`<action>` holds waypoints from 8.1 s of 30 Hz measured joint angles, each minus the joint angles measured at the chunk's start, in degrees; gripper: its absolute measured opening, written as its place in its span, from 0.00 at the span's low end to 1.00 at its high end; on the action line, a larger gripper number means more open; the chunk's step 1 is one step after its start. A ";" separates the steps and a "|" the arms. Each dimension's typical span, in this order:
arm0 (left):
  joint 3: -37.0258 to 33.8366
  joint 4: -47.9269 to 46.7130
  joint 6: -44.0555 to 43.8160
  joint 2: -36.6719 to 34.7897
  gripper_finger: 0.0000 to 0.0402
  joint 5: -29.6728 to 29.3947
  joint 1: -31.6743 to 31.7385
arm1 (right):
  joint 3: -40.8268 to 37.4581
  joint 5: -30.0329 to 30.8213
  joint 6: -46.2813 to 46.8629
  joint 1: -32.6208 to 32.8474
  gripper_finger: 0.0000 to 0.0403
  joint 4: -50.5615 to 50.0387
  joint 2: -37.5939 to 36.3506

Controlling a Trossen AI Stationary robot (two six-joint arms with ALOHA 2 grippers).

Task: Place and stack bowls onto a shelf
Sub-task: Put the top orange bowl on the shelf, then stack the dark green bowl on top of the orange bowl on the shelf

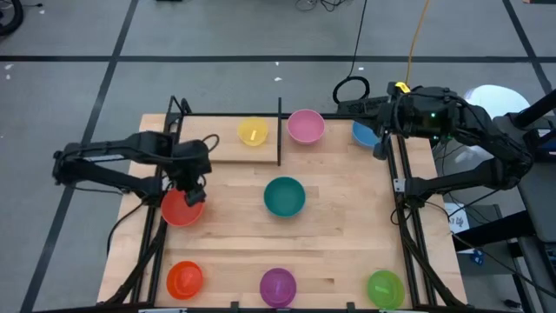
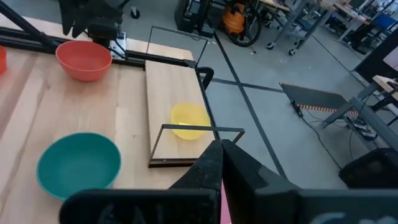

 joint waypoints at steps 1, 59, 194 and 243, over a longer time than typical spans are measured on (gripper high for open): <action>0.00 -0.75 -1.12 0.59 0.25 0.00 -0.60 | 0.00 0.00 -0.02 0.00 0.00 0.05 -0.02; -22.84 14.14 -38.45 13.64 0.26 -16.80 -19.94 | 0.00 0.21 -2.67 0.00 0.00 2.03 0.00; 44.03 -17.02 26.47 33.18 0.18 -24.34 29.39 | -2.48 -0.13 9.27 0.00 0.00 -2.24 1.09; 50.05 -16.97 6.25 16.95 0.18 -29.39 2.23 | -33.90 -15.21 -13.07 16.75 0.17 33.60 28.82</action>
